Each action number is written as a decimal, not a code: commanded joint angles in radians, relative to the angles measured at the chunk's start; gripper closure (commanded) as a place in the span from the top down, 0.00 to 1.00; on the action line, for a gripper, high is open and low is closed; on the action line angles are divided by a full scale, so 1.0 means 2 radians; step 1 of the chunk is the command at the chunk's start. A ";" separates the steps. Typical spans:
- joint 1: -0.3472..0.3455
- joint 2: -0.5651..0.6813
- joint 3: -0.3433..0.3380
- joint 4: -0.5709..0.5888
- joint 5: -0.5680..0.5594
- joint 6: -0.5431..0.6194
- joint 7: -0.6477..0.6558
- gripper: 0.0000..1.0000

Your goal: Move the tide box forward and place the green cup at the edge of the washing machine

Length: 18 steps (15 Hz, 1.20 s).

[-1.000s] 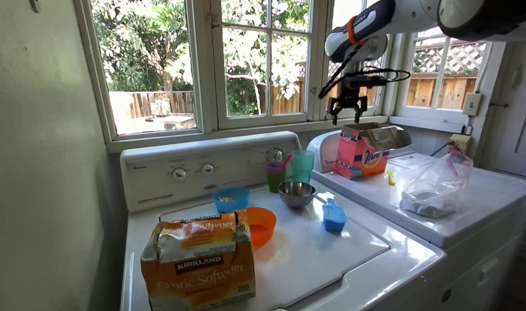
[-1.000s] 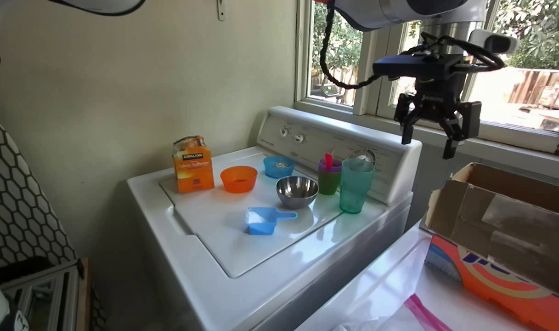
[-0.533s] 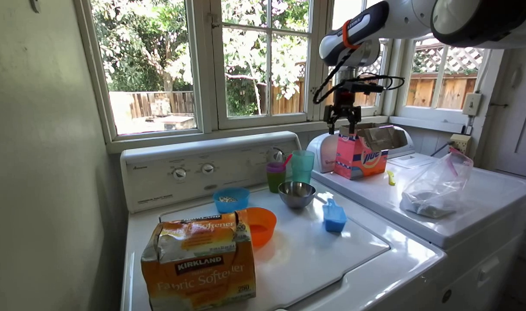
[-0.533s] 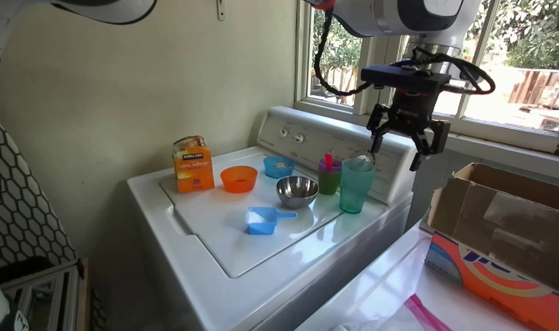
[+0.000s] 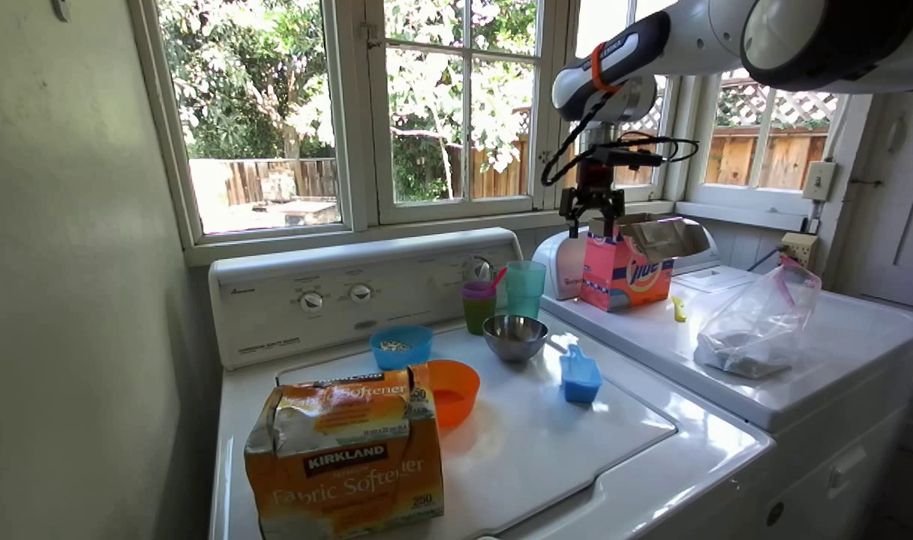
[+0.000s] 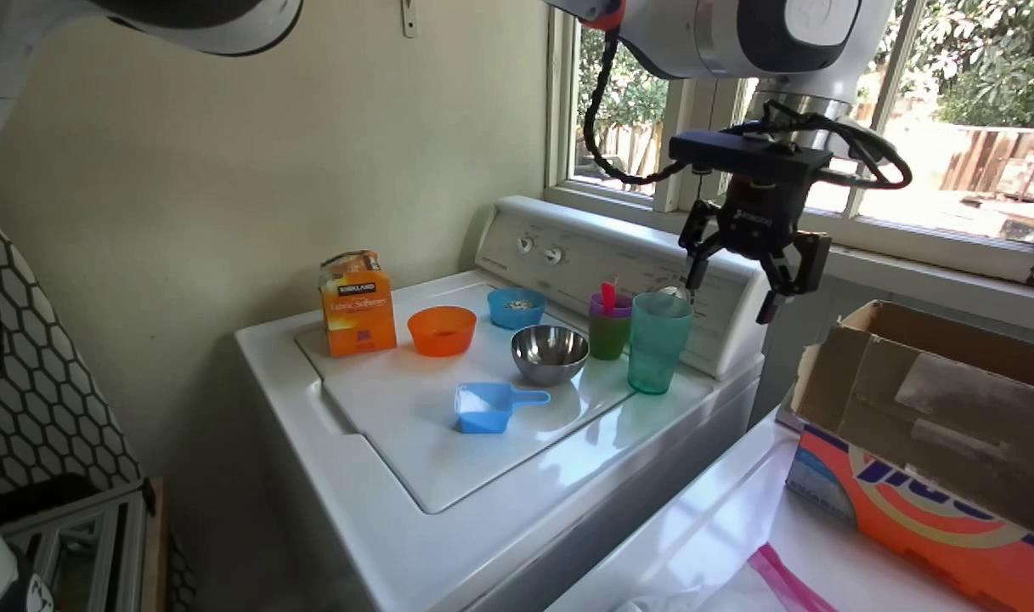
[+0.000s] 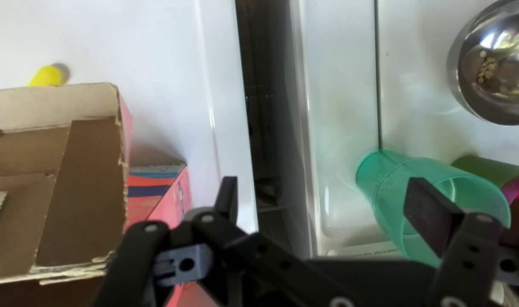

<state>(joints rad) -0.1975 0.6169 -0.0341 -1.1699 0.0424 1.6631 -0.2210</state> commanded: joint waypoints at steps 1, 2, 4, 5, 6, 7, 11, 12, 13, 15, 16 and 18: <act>0.005 0.013 -0.002 0.001 0.001 0.020 0.009 1.00; 0.006 0.017 0.000 0.002 0.003 0.027 0.010 1.00; 0.012 0.024 0.001 0.004 -0.002 0.032 0.011 1.00; 0.017 0.025 0.002 0.001 -0.006 0.033 0.007 1.00; 0.030 0.024 0.001 -0.010 -0.026 0.035 -0.002 1.00; 0.037 0.022 0.003 -0.017 -0.036 0.033 -0.010 1.00; 0.043 0.025 0.007 -0.008 -0.036 0.022 -0.004 1.00; 0.047 0.025 0.007 -0.008 -0.038 0.022 -0.004 1.00; 0.048 0.025 0.007 -0.008 -0.039 0.022 -0.004 1.00; 0.050 0.023 0.008 -0.015 -0.041 0.031 -0.007 1.00; 0.051 0.018 0.012 -0.025 -0.042 0.033 -0.017 1.00; 0.051 0.010 0.022 -0.040 -0.041 0.035 -0.047 1.00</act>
<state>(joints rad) -0.0981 0.6658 -0.0135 -1.1903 -0.0336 1.7103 -0.2482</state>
